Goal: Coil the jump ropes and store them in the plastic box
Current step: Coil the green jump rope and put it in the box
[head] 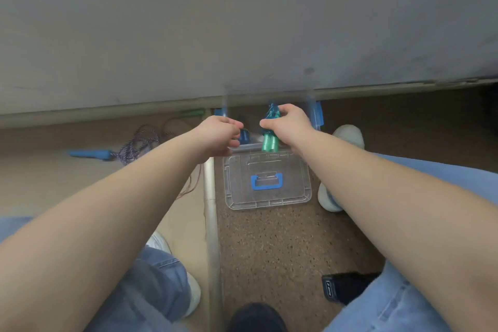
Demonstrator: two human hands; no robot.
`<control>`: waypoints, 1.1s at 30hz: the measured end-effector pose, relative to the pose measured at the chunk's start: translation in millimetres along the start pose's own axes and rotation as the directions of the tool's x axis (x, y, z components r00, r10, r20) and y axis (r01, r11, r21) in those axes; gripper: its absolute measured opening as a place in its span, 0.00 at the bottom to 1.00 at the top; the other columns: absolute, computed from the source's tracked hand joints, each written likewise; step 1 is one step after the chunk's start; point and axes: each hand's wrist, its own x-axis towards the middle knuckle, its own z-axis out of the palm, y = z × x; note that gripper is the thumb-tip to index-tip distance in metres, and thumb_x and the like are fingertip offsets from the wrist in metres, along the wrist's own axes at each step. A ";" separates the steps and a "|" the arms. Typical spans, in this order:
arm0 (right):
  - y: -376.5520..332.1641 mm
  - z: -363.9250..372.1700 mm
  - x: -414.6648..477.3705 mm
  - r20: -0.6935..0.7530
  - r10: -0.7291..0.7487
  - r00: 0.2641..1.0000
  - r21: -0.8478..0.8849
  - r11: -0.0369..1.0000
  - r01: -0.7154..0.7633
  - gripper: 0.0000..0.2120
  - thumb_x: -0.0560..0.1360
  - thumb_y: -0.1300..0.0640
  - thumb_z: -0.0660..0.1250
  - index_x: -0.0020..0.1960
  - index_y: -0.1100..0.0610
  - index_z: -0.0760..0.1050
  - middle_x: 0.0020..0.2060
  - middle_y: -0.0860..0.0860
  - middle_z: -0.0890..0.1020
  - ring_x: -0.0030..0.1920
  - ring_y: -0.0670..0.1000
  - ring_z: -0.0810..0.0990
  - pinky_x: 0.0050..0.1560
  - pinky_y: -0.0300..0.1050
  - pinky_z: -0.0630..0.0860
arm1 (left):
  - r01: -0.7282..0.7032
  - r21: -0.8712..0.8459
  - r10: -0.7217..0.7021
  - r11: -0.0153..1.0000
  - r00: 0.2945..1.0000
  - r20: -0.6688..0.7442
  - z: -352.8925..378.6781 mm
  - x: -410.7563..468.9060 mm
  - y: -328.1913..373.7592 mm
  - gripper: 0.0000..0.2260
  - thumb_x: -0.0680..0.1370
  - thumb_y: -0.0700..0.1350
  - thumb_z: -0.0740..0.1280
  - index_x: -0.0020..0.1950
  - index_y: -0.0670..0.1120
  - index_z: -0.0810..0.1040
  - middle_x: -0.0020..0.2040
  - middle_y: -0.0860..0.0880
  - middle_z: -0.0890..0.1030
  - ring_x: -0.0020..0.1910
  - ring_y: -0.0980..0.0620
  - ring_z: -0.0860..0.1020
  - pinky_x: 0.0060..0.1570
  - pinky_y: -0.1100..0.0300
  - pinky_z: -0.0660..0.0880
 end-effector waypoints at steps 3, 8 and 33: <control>9.2 5.7 31.9 -0.032 0.105 0.994 0.122 0.988 -0.100 0.19 0.71 0.52 0.77 0.59 0.52 0.75 0.52 0.52 0.82 0.51 0.55 0.84 0.45 0.52 0.84 | 0.031 -0.031 -0.031 0.999 1.000 -0.001 5.8 28.9 -11.5 0.10 0.81 0.42 0.62 0.60 0.48 0.78 0.54 0.47 0.81 0.46 0.51 0.82 0.42 0.56 0.80; 9.1 22.1 63.9 -0.040 0.236 0.971 0.199 0.954 -0.224 0.33 0.75 0.43 0.66 0.75 0.56 0.64 0.53 0.58 0.78 0.38 0.63 0.87 0.41 0.53 0.85 | -0.006 -0.159 -0.007 0.987 0.997 -0.078 8.9 60.5 -24.9 0.12 0.81 0.40 0.59 0.60 0.47 0.79 0.51 0.48 0.81 0.44 0.53 0.81 0.40 0.59 0.78; -19.2 224.9 68.4 0.342 -0.114 0.933 -0.479 0.833 0.277 0.20 0.78 0.63 0.60 0.68 0.55 0.75 0.64 0.57 0.78 0.61 0.58 0.78 0.55 0.43 0.73 | 0.131 -0.286 -0.228 0.949 0.913 -0.339 -105.7 113.6 -160.3 0.12 0.72 0.43 0.61 0.51 0.51 0.80 0.47 0.47 0.82 0.40 0.46 0.80 0.40 0.54 0.78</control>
